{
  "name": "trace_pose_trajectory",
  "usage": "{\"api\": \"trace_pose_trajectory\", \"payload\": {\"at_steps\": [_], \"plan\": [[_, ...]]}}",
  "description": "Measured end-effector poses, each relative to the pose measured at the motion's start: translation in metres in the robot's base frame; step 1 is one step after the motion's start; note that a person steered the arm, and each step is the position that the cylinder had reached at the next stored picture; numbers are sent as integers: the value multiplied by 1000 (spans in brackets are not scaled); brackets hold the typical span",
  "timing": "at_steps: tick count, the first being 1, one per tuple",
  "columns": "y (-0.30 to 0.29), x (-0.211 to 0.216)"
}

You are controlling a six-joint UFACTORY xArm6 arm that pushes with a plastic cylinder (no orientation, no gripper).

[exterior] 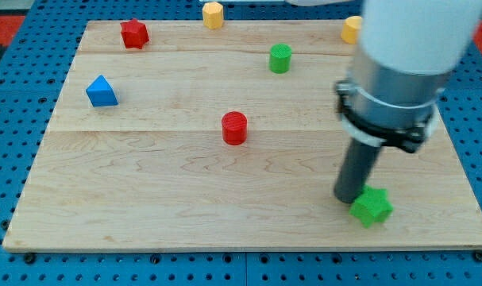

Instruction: Slide the green circle to the left of the green star

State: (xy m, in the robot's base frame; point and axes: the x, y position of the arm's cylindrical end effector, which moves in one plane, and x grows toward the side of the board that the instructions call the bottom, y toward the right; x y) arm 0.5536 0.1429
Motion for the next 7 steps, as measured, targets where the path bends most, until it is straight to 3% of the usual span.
{"api": "trace_pose_trajectory", "payload": {"at_steps": [2,5,7], "plan": [[-44,-28],[-22,-128],[-18,-164]]}}
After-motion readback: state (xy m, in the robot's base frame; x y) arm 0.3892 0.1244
